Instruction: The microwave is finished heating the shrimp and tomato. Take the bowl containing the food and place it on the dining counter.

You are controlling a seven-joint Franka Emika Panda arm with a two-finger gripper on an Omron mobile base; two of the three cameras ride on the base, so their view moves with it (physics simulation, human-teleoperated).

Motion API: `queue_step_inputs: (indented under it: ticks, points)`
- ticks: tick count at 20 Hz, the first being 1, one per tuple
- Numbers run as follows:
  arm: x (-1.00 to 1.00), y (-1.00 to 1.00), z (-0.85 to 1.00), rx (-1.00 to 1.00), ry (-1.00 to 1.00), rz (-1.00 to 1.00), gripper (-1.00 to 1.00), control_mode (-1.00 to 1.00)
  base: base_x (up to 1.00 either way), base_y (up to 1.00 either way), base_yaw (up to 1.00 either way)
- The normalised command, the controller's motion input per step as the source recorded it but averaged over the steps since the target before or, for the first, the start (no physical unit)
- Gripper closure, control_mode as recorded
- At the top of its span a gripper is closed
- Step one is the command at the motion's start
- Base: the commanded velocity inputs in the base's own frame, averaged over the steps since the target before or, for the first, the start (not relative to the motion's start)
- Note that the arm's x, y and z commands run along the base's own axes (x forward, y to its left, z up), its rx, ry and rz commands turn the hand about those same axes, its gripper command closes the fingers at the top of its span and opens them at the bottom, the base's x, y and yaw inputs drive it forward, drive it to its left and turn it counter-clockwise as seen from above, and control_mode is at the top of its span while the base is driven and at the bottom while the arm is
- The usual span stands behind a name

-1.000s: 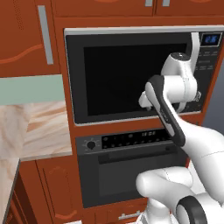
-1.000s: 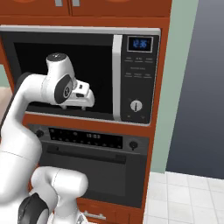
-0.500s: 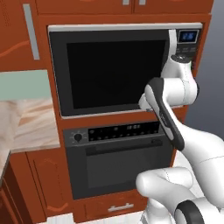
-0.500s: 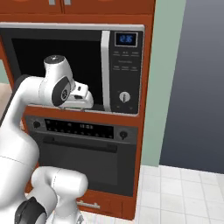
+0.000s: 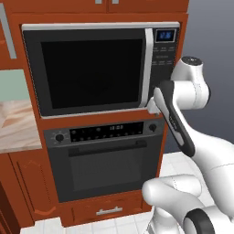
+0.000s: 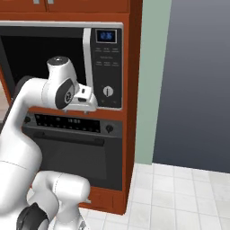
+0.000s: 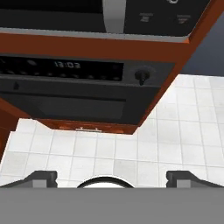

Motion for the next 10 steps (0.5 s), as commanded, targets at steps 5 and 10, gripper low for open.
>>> queue_step_inputs:
  ticks: [5, 10]
  points:
    - [0.00, 0.00, 0.00, 0.00, 0.00, 0.00, -1.00, -1.00, 0.00, 0.00, 0.00]
    - [-0.04, -0.04, 0.26, 0.03, -0.27, 0.00, -1.00, -1.00, 0.00, 0.00, 0.00]
